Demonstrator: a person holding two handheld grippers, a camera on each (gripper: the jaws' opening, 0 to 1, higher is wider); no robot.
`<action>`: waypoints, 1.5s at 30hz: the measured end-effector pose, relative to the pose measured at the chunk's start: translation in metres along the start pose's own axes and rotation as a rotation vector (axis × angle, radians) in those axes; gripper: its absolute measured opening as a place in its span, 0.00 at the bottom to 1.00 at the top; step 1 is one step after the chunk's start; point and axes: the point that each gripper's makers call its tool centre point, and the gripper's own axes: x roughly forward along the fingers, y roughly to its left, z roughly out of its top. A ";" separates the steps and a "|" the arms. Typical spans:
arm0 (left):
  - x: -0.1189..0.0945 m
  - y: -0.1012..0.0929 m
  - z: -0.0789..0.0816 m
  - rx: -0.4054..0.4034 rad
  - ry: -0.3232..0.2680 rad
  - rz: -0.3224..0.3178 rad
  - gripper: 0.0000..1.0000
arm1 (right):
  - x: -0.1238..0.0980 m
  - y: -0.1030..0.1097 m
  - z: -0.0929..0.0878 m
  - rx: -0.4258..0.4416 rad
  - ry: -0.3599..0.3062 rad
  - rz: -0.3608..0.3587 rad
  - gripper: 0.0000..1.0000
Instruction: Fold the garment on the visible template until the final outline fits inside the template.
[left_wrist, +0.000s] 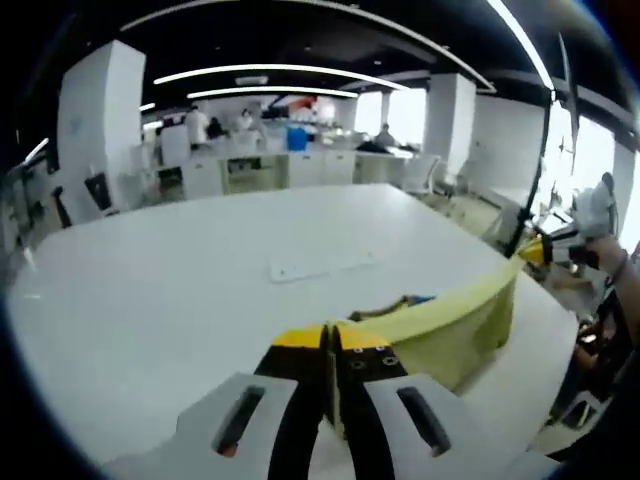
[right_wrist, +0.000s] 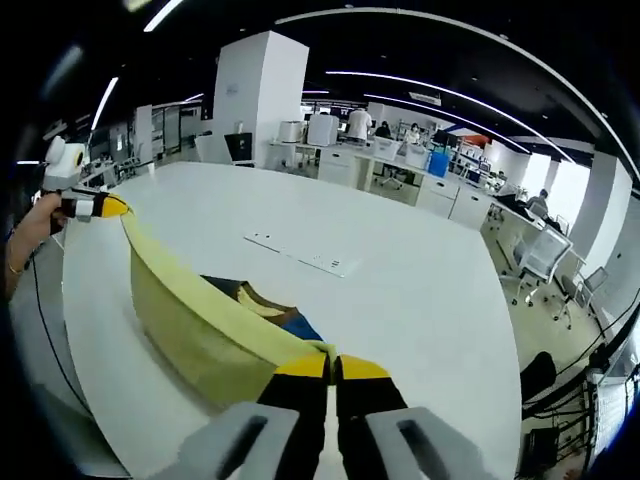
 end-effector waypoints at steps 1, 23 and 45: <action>0.006 0.002 0.000 0.002 0.000 0.005 0.00 | 0.005 -0.002 0.002 0.006 -0.004 -0.001 0.00; 0.106 0.040 -0.047 -0.085 0.057 0.095 0.00 | 0.111 -0.021 -0.017 0.020 0.045 -0.048 0.00; 0.157 0.061 -0.106 -0.115 0.144 0.128 0.00 | 0.178 -0.020 -0.069 0.023 0.145 -0.043 0.00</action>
